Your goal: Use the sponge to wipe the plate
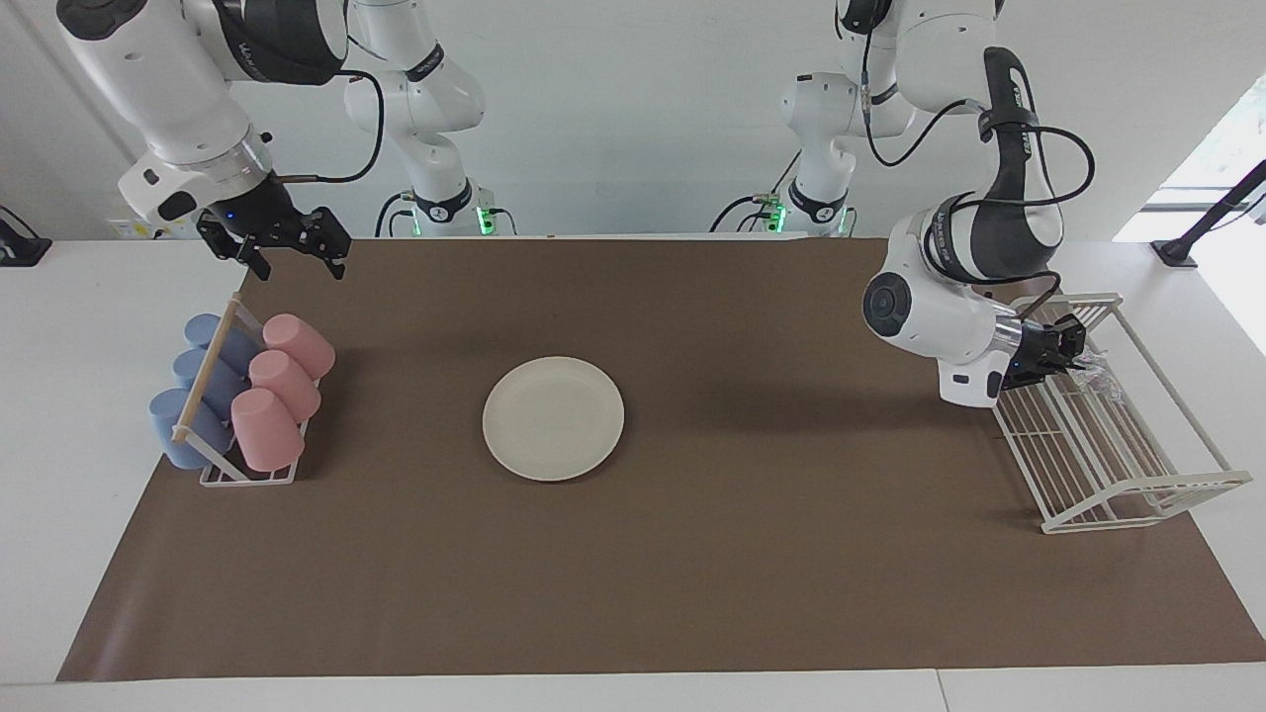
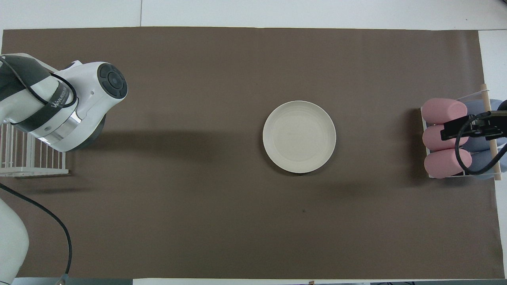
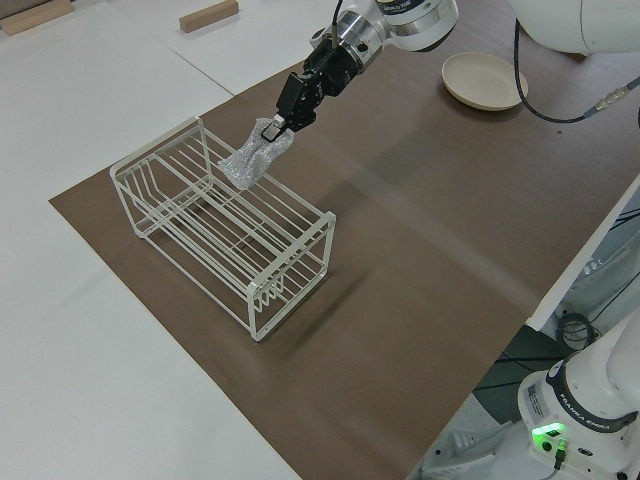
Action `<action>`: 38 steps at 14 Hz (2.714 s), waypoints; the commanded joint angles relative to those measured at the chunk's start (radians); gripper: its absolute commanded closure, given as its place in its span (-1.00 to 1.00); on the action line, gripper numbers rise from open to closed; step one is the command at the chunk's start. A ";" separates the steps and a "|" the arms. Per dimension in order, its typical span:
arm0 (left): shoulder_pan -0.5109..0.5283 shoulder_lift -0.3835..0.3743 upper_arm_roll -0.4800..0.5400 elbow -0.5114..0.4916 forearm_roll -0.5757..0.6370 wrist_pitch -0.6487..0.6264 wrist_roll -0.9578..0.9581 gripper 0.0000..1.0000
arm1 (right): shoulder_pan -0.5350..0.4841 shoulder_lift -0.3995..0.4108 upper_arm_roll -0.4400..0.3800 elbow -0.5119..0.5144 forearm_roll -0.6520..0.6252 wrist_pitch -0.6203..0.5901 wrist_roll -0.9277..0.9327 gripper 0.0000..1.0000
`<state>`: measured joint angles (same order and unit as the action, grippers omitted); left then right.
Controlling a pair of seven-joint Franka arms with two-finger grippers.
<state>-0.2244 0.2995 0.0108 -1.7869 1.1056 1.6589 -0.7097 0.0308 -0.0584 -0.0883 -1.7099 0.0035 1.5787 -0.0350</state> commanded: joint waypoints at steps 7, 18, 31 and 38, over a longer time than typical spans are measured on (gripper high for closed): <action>0.025 -0.013 -0.006 -0.051 0.013 0.055 -0.113 0.70 | 0.000 -0.012 0.012 -0.017 -0.076 0.009 -0.007 -1.00; 0.025 -0.017 -0.008 -0.042 -0.006 0.055 -0.109 -1.00 | -0.011 -0.014 0.012 -0.019 -0.074 0.007 -0.005 -1.00; 0.121 -0.265 0.017 0.190 -0.864 -0.140 0.266 -1.00 | -0.012 -0.014 0.012 -0.019 -0.074 0.007 -0.005 -1.00; 0.152 -0.349 0.024 0.150 -1.138 -0.205 0.532 -1.00 | -0.012 -0.014 0.012 -0.019 -0.074 0.007 -0.005 -1.00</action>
<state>-0.0775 -0.0405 0.0314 -1.6163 0.0133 1.4185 -0.1897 0.0316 -0.0584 -0.0847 -1.7103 -0.0552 1.5787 -0.0350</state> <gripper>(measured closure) 0.000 0.000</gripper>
